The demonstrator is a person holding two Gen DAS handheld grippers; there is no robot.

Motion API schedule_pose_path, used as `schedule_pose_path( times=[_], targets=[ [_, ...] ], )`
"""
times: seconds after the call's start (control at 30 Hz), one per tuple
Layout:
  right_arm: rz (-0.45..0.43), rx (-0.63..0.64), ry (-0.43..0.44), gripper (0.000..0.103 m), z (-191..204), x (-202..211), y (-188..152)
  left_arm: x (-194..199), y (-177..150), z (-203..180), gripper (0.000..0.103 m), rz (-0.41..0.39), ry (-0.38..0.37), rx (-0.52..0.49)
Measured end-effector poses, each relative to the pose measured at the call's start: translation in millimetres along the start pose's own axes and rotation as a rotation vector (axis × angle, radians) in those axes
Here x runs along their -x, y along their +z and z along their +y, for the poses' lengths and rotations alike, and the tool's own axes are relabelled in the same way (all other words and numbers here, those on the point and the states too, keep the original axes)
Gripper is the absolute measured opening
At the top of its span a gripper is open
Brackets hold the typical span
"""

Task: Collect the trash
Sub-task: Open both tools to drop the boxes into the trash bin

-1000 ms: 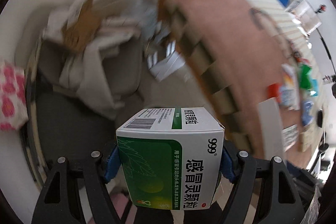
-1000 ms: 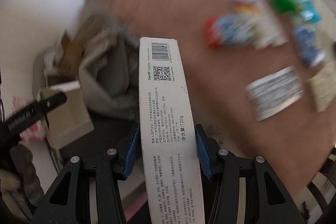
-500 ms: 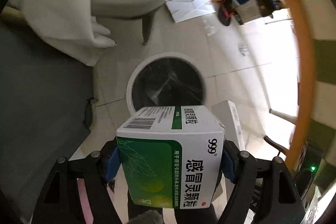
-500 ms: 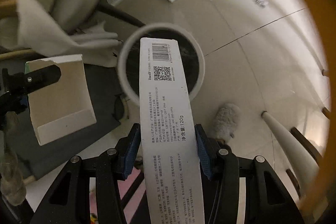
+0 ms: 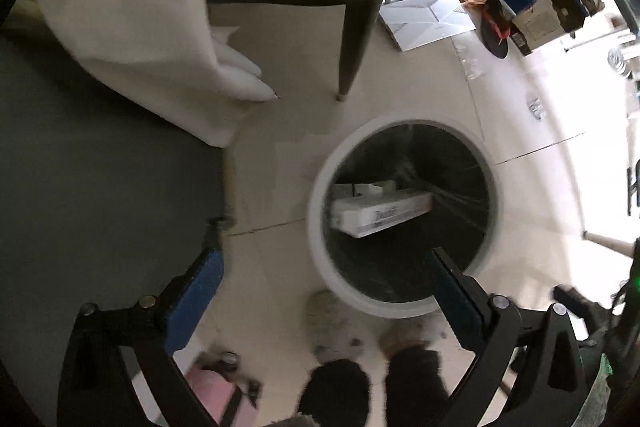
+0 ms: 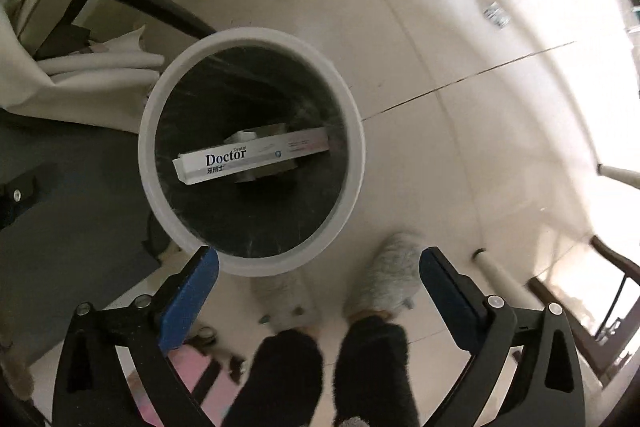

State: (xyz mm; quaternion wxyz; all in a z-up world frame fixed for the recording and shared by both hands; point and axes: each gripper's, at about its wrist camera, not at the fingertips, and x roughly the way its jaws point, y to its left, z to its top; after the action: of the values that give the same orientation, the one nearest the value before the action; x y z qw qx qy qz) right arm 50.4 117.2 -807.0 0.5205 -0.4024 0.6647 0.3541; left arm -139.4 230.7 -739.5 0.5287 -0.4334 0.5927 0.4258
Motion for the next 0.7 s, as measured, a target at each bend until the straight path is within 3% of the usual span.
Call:
schedule_pose_path(
  times=[0.13, 0.37, 0.7],
  targets=[
    [-0.04, 0.004, -0.068, 0.102, 0.9, 17.8, -3.0, 12.0, -11.7, -2.2, 0.102, -0.009, 0.045, -0.018],
    [-0.096, -0.004, -0.072, 0.101, 5.4, 66.8, -11.1, 60.1, -26.7, -5.7, 0.102, -0.053, 0.044, -0.037],
    [-0.177, 0.01, -0.051, 0.101, 17.5, 178.3, -40.8, 157.1, -58.1, -1.5, 0.102, -0.084, 0.024, -0.053]
  ],
)
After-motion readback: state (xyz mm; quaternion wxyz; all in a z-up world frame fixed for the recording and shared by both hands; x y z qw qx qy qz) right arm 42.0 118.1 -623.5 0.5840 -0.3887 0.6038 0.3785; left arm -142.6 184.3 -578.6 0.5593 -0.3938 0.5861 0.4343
